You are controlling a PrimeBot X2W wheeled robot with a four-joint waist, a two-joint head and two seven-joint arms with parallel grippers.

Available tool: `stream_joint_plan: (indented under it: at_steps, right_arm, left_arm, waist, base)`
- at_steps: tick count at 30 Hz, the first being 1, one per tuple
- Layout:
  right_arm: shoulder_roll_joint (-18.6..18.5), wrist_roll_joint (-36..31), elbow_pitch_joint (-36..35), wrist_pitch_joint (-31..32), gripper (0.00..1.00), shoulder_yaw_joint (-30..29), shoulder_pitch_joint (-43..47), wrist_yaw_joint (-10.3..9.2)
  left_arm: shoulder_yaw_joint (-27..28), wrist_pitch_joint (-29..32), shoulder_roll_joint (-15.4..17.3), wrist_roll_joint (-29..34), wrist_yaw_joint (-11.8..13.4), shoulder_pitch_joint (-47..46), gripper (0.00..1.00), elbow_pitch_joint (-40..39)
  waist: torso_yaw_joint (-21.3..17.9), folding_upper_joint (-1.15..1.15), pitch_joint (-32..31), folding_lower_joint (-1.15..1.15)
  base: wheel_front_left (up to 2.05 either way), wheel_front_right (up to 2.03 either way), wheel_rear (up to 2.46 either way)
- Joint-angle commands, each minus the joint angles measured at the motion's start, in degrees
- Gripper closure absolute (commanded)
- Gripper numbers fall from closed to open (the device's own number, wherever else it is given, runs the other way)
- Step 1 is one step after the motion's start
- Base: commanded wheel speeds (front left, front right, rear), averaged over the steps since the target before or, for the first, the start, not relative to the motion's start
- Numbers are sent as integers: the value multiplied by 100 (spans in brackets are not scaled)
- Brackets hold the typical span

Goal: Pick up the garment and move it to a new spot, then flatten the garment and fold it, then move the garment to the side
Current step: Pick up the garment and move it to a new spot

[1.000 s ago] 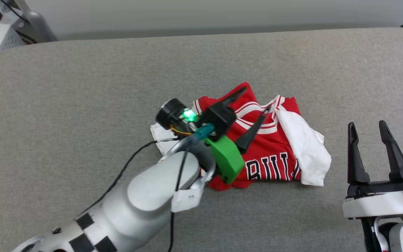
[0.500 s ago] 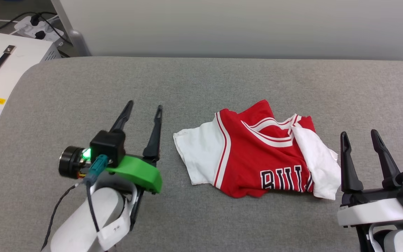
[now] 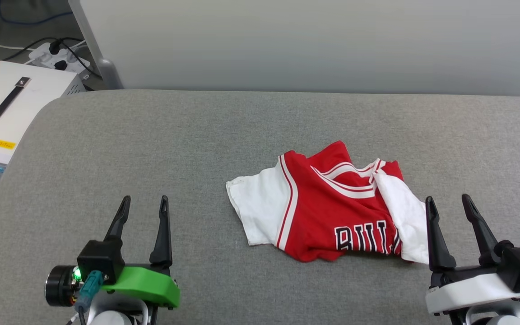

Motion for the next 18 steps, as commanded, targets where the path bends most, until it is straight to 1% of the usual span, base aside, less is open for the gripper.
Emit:
stream_joint_plan:
  at_steps: [1,6,11,12,18]
  right_arm:
    - [-4,34,45,-28,0,7,112,-5]
    - [-4,26,181,-28,0,1,257,-5]
    - [-4,14,311,-28,0,-20,391,-5]
    - [-4,15,361,-28,0,-31,442,-5]
    - [-4,19,438,-28,0,-25,499,-5]
  left_arm:
    - [119,-33,-92,114,-92,163,0,-10]
    - [509,-33,-389,413,-368,466,0,13]
    - [790,-33,-599,642,-614,618,0,97]
    - [882,-33,-673,725,-703,662,0,130]
    - [1101,-33,-862,938,-938,727,0,231]
  waist:
    - [-17,0,-56,0]
    - [-20,0,-134,0]
    - [-5,0,-199,0]
    - [4,0,-218,0]
    - [19,0,-229,0]
  base:
    - [0,0,0]
    - [0,0,0]
    - [0,0,0]
    - [0,0,0]
    - [0,0,0]
